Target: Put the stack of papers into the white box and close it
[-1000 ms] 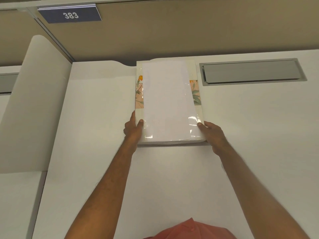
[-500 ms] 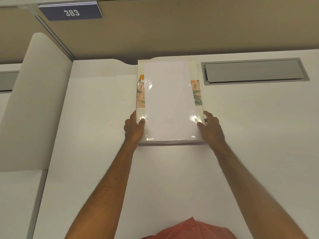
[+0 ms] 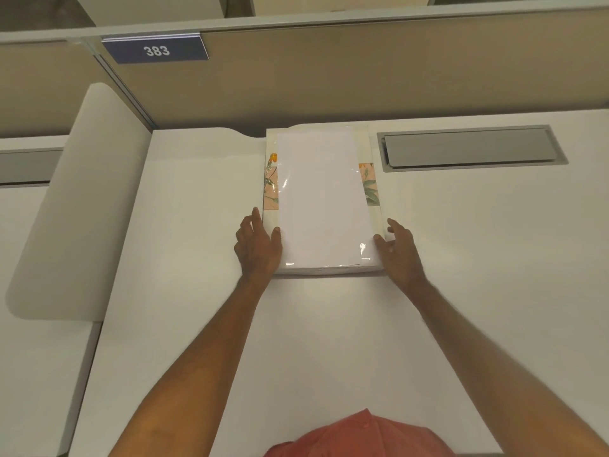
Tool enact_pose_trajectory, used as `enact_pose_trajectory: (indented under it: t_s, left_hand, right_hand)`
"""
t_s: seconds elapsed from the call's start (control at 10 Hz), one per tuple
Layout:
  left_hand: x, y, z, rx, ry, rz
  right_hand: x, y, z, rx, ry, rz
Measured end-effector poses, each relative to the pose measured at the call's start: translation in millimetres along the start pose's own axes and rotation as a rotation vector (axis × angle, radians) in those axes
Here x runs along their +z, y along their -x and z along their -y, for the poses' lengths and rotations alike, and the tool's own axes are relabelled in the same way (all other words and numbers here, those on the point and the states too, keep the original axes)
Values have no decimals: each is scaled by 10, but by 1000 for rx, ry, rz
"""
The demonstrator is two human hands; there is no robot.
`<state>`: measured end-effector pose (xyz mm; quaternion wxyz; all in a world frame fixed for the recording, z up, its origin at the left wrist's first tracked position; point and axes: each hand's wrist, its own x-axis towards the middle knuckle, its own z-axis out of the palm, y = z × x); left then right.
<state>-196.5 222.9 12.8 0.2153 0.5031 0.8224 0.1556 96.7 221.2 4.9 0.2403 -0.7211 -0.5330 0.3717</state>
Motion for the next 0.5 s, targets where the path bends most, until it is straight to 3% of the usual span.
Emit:
enact_pose_trajectory:
  t_s: [0.3,0.5]
  left_hand:
    - [-110,158,-152,404,-378,-96]
    - [-40,269,-251,543,-447,-111]
  right_hand:
    - [-118,68,210,-302,572,-62]
    - [-29,19,229,-433,718,-79]
